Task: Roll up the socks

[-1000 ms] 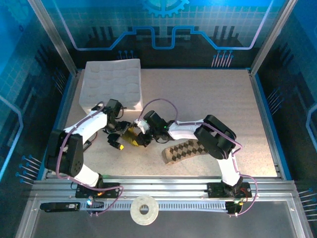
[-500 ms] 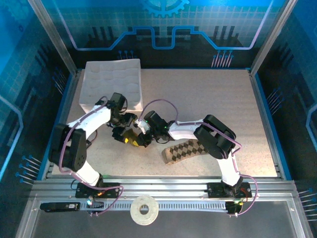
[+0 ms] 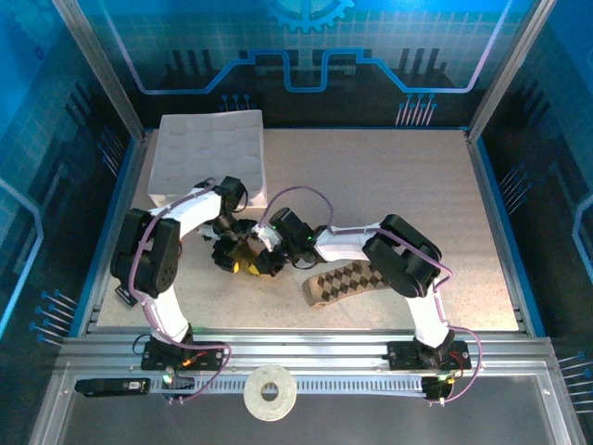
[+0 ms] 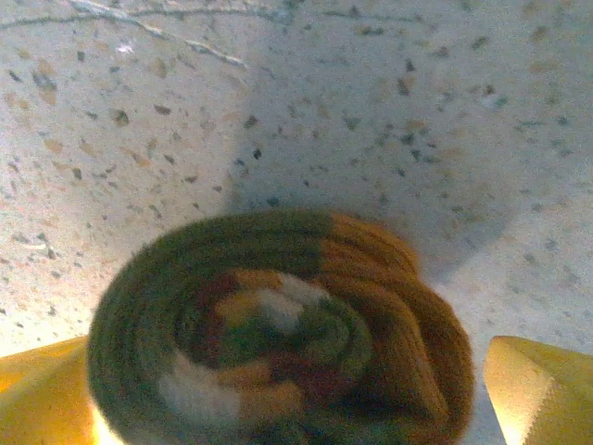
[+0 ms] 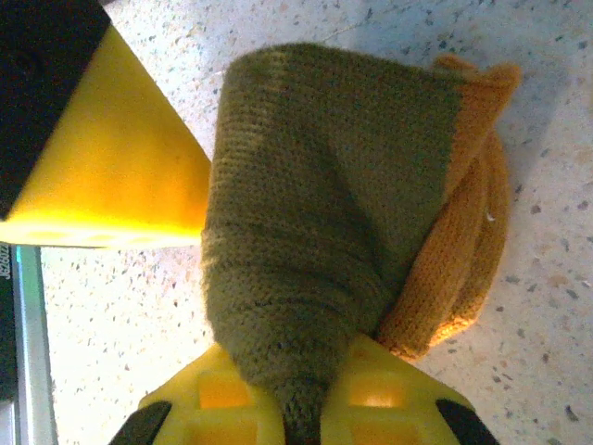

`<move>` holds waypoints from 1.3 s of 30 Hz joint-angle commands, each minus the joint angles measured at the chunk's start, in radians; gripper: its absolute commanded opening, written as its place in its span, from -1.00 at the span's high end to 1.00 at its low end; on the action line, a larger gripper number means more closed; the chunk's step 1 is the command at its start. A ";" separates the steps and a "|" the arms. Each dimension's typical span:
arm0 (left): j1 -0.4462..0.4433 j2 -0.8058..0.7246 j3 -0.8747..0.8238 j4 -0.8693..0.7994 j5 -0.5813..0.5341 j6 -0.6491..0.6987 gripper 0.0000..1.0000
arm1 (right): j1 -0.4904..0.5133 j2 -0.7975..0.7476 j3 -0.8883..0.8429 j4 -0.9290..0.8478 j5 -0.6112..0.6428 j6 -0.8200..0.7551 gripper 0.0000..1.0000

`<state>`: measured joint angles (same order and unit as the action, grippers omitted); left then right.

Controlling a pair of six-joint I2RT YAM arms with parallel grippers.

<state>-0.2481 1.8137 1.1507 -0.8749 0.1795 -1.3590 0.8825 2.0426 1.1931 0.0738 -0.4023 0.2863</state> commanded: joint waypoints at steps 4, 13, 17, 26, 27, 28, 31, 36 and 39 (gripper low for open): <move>-0.046 0.065 0.004 -0.038 0.021 0.023 -0.98 | 0.006 0.065 -0.018 -0.147 0.029 0.008 1.00; -0.079 -0.014 -0.080 0.003 0.052 -0.006 -0.20 | 0.003 0.074 -0.014 -0.139 0.039 0.017 1.00; -0.080 -0.077 -0.155 0.023 0.089 -0.018 0.12 | 0.001 0.077 -0.009 -0.134 0.049 0.019 1.00; -0.080 -0.236 -0.246 0.065 0.124 -0.044 0.73 | -0.004 0.037 -0.020 -0.096 0.050 0.015 0.73; -0.080 -0.257 -0.233 0.054 0.115 -0.039 0.74 | -0.004 0.004 -0.034 -0.080 0.059 0.014 0.42; -0.080 -0.275 -0.217 0.043 0.107 -0.031 0.75 | -0.004 -0.033 -0.049 -0.063 0.077 0.014 0.21; -0.080 -0.345 -0.162 0.016 0.058 -0.001 0.76 | -0.014 -0.185 -0.108 -0.008 0.152 0.011 -0.24; -0.073 -0.430 -0.075 0.005 -0.042 0.040 0.79 | -0.081 -0.437 -0.166 0.014 0.198 0.025 -0.63; -0.072 -0.445 -0.014 0.020 -0.116 0.081 0.79 | -0.132 -0.555 -0.202 0.014 0.208 0.049 -0.64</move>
<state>-0.3237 1.3865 1.0824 -0.8089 0.1417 -1.3411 0.7990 1.5856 1.0283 0.0757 -0.2581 0.3088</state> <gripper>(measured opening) 0.372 0.819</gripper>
